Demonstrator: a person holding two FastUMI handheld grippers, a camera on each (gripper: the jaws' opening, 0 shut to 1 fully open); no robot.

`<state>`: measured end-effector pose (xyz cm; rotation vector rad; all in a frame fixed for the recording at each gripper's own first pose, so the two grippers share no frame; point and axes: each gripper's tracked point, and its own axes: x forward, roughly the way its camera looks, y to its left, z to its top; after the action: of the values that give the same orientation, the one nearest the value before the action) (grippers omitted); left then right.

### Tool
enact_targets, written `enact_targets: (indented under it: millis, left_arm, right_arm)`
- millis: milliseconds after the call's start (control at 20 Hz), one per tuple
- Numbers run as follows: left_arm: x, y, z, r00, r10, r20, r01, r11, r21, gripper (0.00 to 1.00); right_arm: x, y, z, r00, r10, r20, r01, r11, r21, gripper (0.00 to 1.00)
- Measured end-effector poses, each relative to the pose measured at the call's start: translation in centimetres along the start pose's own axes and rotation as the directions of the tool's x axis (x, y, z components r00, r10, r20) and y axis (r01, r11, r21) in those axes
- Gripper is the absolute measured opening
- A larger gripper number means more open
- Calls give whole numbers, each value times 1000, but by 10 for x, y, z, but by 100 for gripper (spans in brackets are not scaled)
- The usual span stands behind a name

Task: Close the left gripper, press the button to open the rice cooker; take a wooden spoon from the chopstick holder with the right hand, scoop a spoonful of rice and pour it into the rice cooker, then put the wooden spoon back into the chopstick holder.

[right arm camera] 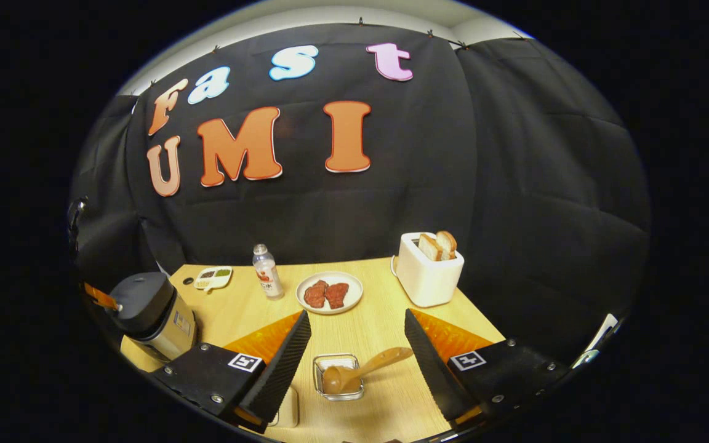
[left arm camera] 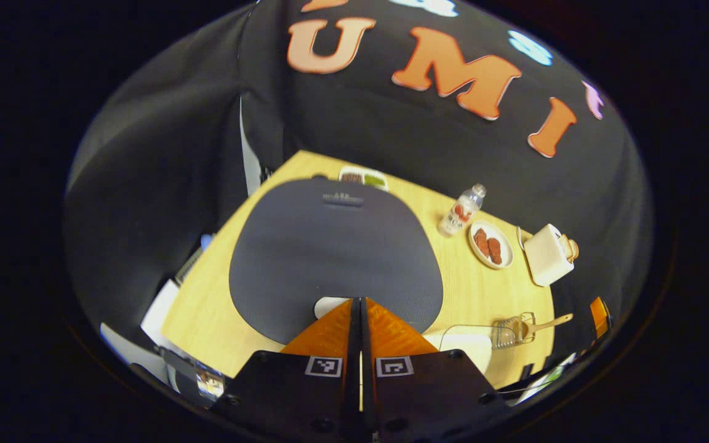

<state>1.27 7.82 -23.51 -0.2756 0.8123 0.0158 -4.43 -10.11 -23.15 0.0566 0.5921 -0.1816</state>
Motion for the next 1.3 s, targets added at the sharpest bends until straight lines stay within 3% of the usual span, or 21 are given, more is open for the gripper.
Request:
enact_targets:
  millis: [100,150,200,350,500,700,800,900,950,1000,1050,1100,1150,1200,1250,1300]
  left_arm:
    - [-21,0,40,978,55,203,-74,993,89,7]
    - [-34,0,57,953,78,293,-120,984,130,1]
    - [-47,2,77,924,101,369,-168,974,153,6]
    - [-79,-7,96,881,127,456,-212,967,140,7]
    - [-96,-4,94,863,134,487,-208,973,100,15]
    - [-114,-13,81,852,130,507,-231,963,142,34]
    - [-116,-26,73,853,122,508,-230,961,156,36]
    - [-116,-38,65,857,109,505,-225,958,175,37]
    - [-117,-49,61,861,87,500,-207,960,189,47]
    - [-120,-54,58,863,80,498,-204,958,200,57]
    - [-120,-59,55,865,69,497,-197,958,209,68]
    - [-121,-63,52,865,65,498,-195,957,214,78]
    - [-122,-67,47,867,56,495,-188,957,220,79]
    - [-122,-70,43,870,55,490,-189,955,228,80]
    - [-122,-71,39,872,56,487,-191,954,233,81]
    - [-123,-74,35,873,55,484,-193,951,241,82]
  right_arm:
    - [5,-9,-21,998,-12,-63,15,999,44,95]
    - [5,-12,-35,995,-15,-96,22,997,70,95]
    - [7,-13,-46,992,-14,-124,26,995,94,95]
    - [16,-11,-79,980,9,-197,17,991,134,94]
    - [28,-10,-98,970,31,-240,7,987,158,94]
    - [46,-4,-115,957,89,-275,-17,967,252,89]
    - [51,4,-119,950,144,-277,-48,944,326,84]
    - [58,6,-120,954,155,-255,-66,943,326,79]
    - [60,8,-117,956,166,-242,-84,944,318,76]
    - [62,8,-114,960,164,-229,-88,946,311,66]
    - [66,12,-114,957,179,-227,-102,945,312,71]
    - [68,15,-113,955,190,-228,-115,944,309,69]
    - [73,15,-118,953,183,-242,-108,950,294,65]
    - [79,14,-120,955,177,-238,-102,950,297,54]
    - [84,12,-120,959,159,-234,-84,950,302,57]
    - [88,11,-122,961,152,-231,-75,947,313,53]
